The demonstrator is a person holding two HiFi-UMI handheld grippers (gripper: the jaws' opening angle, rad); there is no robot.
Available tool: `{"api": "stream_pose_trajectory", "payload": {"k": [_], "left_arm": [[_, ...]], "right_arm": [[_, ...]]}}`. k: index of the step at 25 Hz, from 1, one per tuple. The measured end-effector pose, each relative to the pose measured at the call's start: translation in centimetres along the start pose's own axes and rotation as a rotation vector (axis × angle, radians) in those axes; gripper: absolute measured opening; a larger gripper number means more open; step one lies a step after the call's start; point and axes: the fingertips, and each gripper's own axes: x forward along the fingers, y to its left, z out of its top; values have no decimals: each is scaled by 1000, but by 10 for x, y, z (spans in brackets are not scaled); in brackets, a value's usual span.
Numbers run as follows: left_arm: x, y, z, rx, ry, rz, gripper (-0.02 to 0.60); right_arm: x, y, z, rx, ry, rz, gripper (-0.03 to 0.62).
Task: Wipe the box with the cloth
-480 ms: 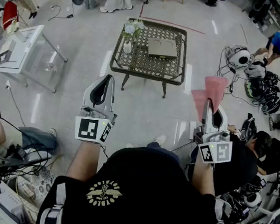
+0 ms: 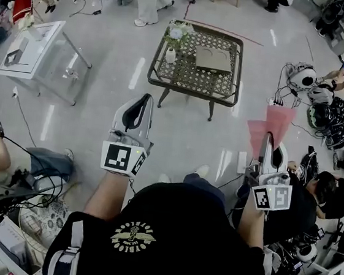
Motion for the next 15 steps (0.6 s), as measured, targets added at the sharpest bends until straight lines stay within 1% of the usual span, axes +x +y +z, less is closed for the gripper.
{"api": "stream_pose_trajectory", "payload": {"k": [4, 7, 10, 15], "left_arm": [[3, 9, -7, -13, 11, -10, 0], [12, 12, -8, -6, 2, -20, 0], [31, 6, -13, 7, 4, -32, 0], [66, -2, -31, 16, 38, -37, 0]], "right_arm": [[7, 1, -10, 1, 24, -12, 17], [17, -2, -15, 2, 36, -10, 17], [26, -18, -18, 2, 35, -12, 17], [46, -53, -31, 20, 29, -20, 17]]}}
